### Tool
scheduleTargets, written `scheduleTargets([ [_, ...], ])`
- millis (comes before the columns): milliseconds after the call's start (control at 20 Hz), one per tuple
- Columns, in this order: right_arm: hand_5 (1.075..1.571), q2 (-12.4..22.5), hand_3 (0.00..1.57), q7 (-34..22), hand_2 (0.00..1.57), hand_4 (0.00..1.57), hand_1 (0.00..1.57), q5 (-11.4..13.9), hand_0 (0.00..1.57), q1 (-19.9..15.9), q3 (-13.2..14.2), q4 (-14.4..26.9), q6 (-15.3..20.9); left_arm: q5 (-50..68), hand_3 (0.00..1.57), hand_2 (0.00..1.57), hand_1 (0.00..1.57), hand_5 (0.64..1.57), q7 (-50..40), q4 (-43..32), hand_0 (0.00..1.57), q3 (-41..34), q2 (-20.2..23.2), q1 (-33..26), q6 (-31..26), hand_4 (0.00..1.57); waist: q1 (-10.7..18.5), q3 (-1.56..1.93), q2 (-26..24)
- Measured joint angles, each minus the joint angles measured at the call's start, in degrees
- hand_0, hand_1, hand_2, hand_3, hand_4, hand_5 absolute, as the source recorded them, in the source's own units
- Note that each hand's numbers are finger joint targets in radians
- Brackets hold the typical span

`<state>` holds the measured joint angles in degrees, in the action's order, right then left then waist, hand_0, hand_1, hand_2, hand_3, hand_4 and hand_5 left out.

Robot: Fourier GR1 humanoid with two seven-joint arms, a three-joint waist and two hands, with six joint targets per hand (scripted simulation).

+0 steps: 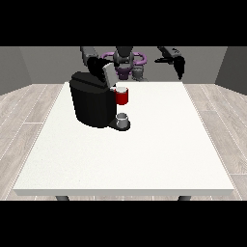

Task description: Insert the coffee pod into the coffee machine and close the lid

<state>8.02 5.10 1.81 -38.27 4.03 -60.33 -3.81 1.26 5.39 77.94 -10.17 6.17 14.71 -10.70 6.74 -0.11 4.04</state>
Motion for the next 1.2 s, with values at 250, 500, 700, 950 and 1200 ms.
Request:
scheduleTargets([
  [250,1.571,-0.02,0.0,-0.73,0.0,0.0,0.0,1.29,0.0,-2.57,-0.33,1.87,0.19,0.7,0.0,0.0,0.0,1.571,-0.35,-0.3,0.0,-0.12,0.48,0.2,0.05,0.14,0.78,0.04,0.47],
  [500,1.571,-0.46,0.0,-1.67,0.0,0.15,0.0,3.57,0.0,-5.91,-1.6,3.06,0.91,1.46,0.0,0.0,0.0,1.571,-1.13,-0.54,0.0,0.07,1.03,1.23,-0.42,0.0,1.45,0.08,0.56],
  [700,1.571,-1.24,0.0,-2.49,0.0,0.14,0.0,5.29,0.0,-7.61,-2.42,3.6,2.14,0.98,0.0,0.0,0.0,1.571,0.88,0.03,0.0,1.49,0.23,-0.04,-0.82,0.18,2.05,0.09,-0.13],
  [950,1.571,-2.4,0.0,-0.84,0.0,0.03,0.0,5.64,0.0,-8.53,-2.52,4.51,1.96,0.02,0.0,0.0,0.0,1.571,2.62,1.27,0.0,2.98,-1.34,0.09,0.77,0.21,1.73,0.1,0.11],
  [1200,1.571,-5.22,0.0,2.26,0.0,0.35,0.0,4.79,0.0,-5.18,-4.47,2.64,0.28,0.52,0.0,0.0,0.0,1.571,3.66,1.49,0.0,3.63,-2.27,-2.09,0.56,0.19,0.26,0.1,-2.5],
])
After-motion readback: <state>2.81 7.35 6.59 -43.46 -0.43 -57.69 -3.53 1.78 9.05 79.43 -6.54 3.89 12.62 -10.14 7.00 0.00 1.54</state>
